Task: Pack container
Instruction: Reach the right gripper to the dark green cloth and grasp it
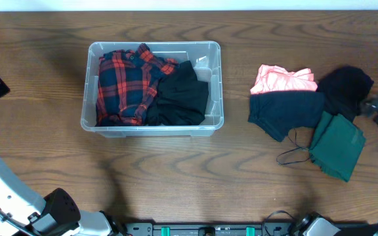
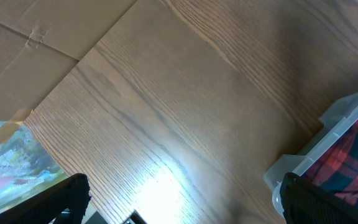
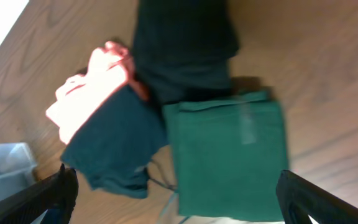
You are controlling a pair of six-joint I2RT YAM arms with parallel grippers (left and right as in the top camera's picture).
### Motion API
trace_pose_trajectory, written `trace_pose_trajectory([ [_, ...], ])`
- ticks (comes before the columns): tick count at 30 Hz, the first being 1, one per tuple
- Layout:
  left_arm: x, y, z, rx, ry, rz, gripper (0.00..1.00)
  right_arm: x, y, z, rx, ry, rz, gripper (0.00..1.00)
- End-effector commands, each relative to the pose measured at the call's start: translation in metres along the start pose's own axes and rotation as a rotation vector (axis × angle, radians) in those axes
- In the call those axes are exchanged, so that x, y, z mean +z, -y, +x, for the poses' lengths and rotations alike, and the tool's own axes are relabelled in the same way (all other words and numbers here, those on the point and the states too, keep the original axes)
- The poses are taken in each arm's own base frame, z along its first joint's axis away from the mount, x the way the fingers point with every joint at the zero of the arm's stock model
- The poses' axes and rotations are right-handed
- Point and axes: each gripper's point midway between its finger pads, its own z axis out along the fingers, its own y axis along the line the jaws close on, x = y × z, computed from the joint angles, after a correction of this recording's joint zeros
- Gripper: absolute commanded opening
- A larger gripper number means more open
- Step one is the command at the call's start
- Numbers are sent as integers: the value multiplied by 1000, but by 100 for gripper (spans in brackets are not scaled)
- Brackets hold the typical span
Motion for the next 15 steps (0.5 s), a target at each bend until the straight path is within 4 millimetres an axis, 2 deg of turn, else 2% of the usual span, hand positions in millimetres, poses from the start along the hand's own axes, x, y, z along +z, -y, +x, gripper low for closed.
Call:
trace_pose_trajectory([
  [1,-2,-3,-1,-18,6,-9,98,15,22,13,-23,-64,-54,99],
  [6,-2,-3,-1,-18,6,-9,98,59,72,39,59,-193,-48,99],
  [15,-2,-3,-1,-18,6,-9,98,118,111,59,99,-310,-51,99],
])
